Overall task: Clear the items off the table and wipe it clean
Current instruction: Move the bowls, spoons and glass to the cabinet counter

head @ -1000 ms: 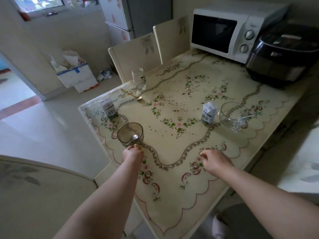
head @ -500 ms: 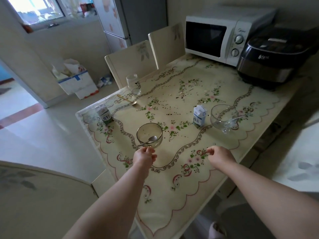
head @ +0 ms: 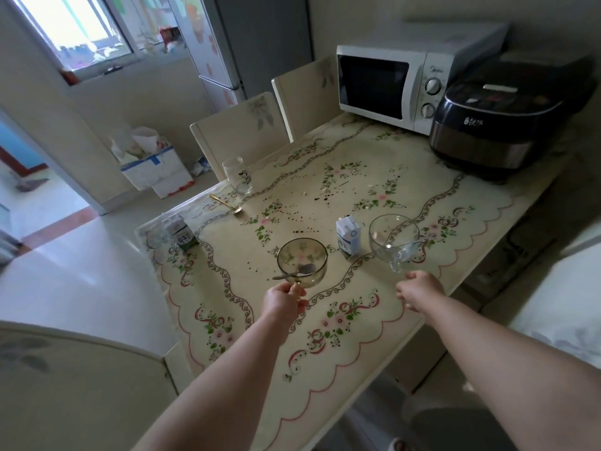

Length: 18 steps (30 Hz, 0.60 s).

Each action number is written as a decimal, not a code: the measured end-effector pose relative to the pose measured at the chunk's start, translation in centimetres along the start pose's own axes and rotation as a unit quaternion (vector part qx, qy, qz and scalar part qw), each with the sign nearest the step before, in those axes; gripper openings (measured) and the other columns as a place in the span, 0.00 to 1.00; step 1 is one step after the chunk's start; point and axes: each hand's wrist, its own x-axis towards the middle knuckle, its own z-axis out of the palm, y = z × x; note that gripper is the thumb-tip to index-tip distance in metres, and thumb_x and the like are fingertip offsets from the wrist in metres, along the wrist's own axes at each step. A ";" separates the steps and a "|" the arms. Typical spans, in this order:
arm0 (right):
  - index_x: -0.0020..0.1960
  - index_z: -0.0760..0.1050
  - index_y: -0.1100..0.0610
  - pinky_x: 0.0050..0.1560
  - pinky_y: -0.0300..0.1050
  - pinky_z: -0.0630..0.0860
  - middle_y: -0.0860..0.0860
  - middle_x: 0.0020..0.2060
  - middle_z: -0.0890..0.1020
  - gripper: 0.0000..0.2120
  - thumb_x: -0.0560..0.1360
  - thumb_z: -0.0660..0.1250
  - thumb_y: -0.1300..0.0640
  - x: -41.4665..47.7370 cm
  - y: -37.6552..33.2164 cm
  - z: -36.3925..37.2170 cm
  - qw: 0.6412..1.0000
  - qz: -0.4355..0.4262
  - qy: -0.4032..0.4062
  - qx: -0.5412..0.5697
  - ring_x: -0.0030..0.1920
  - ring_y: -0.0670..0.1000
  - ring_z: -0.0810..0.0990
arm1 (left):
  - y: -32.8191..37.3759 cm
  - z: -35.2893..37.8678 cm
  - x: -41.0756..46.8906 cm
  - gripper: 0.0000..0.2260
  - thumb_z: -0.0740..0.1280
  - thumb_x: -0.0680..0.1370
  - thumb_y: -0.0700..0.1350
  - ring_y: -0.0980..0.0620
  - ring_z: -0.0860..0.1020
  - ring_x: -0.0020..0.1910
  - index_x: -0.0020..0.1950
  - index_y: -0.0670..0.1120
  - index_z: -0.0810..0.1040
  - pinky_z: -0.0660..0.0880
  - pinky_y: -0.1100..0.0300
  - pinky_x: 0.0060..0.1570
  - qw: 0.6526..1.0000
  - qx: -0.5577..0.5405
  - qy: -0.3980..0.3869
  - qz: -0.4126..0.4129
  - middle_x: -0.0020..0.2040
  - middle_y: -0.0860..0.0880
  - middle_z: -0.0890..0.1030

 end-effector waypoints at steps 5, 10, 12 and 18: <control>0.65 0.71 0.57 0.37 0.41 0.76 0.52 0.46 0.80 0.16 0.77 0.62 0.61 1.5 -1.5 -0.8 0.999 -0.022 -0.027 0.041 0.46 0.53 0.81 | 1.1 2.2 -0.7 0.09 0.60 0.82 0.43 0.53 0.75 0.34 0.47 0.41 0.78 0.73 0.66 0.31 1.000 -0.009 0.004 0.004 0.40 0.45 0.79; 0.57 0.75 0.60 0.36 0.41 0.73 0.53 0.44 0.82 0.09 0.78 0.62 0.60 3.0 -1.9 -0.8 0.992 0.001 -0.067 0.107 0.43 0.51 0.81 | 1.8 4.1 -1.6 0.09 0.60 0.82 0.43 0.54 0.75 0.34 0.48 0.42 0.78 0.72 0.68 0.28 1.000 -0.013 0.010 0.010 0.42 0.45 0.79; 0.55 0.75 0.60 0.39 0.44 0.73 0.54 0.44 0.82 0.08 0.79 0.61 0.58 3.2 -2.0 -0.7 0.984 0.021 -0.092 0.148 0.41 0.51 0.81 | 1.9 4.4 -1.9 0.09 0.60 0.82 0.43 0.54 0.75 0.34 0.48 0.42 0.78 0.72 0.68 0.28 1.000 -0.011 0.011 0.010 0.43 0.44 0.80; 0.52 0.74 0.59 0.33 0.43 0.71 0.57 0.44 0.82 0.14 0.81 0.57 0.50 3.8 -2.2 -0.2 0.974 0.054 -0.099 0.197 0.36 0.51 0.80 | 1.8 4.6 -2.1 0.09 0.60 0.82 0.42 0.53 0.75 0.36 0.51 0.41 0.79 0.72 0.65 0.32 1.000 -0.011 0.019 -0.003 0.44 0.44 0.80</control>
